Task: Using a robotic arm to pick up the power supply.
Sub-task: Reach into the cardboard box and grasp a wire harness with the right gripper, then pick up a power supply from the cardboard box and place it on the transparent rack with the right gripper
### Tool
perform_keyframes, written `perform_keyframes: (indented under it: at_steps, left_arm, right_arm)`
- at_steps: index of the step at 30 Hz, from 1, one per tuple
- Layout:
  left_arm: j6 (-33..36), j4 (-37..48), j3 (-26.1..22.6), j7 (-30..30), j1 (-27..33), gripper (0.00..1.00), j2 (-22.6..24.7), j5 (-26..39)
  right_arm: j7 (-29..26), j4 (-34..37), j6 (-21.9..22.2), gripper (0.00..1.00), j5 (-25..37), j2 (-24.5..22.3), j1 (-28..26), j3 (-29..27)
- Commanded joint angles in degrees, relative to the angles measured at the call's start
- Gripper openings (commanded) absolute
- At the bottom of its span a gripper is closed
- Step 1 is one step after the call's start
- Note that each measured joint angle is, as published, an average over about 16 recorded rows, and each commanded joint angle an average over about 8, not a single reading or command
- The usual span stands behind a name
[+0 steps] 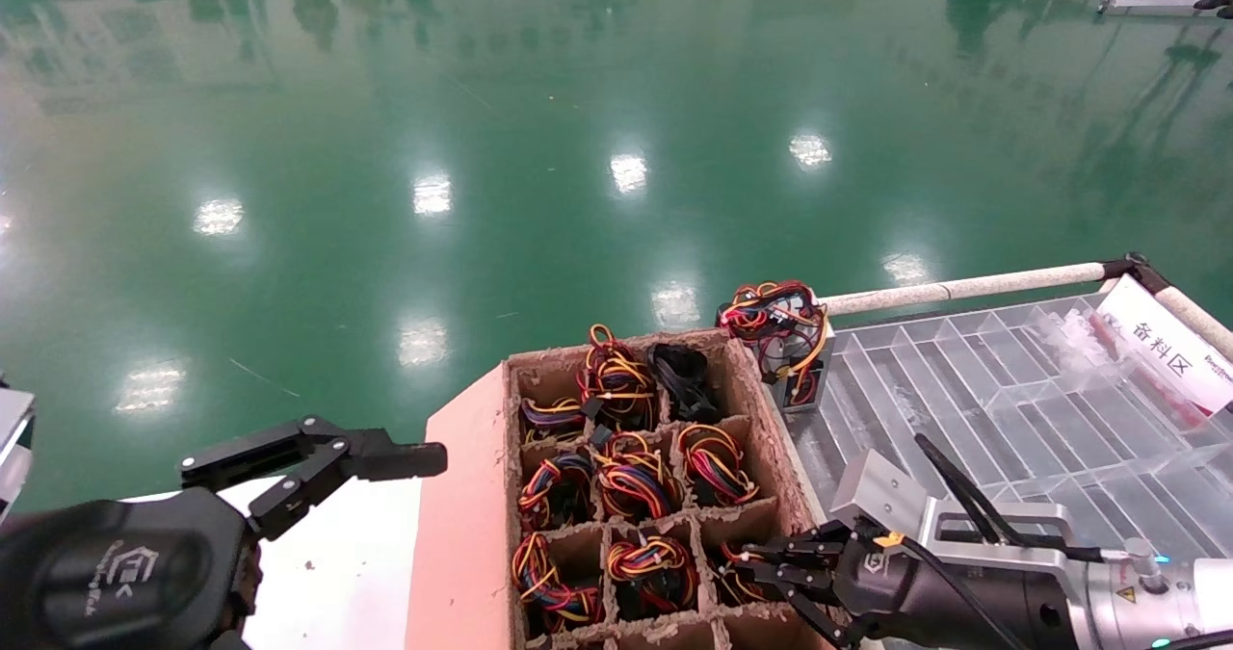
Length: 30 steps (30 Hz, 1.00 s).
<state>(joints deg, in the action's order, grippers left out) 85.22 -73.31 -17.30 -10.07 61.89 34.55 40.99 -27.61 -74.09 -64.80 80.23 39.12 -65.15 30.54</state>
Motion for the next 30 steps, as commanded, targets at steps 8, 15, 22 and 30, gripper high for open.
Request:
perform_keyframes:
  at_steps: [8,15,22,30]
  left_arm:
    - [-0.01,0.00,-0.02,0.01,0.01,1.00,-0.01,-0.02]
    - [-0.02,0.00,-0.04,0.02,0.01,1.00,-0.02,-0.03]
    - [-0.03,0.00,-0.06,0.03,0.01,1.00,-0.03,-0.04]
    - [-0.04,0.00,-0.08,0.04,0.02,1.00,-0.03,-0.06]
  right_arm:
    - [-0.94,-1.01,-0.76,0.00,-0.69,-1.00,-0.88,-0.53]
    - [-1.60,-1.93,-1.99,0.00,-3.75,-2.43,-2.36,-2.27]
    - [-1.83,-2.44,-3.17,0.00,-6.91,-3.69,-5.07,-4.46]
    - [-1.72,-2.09,-4.76,0.00,-8.79,-3.20,-11.35,-6.36]
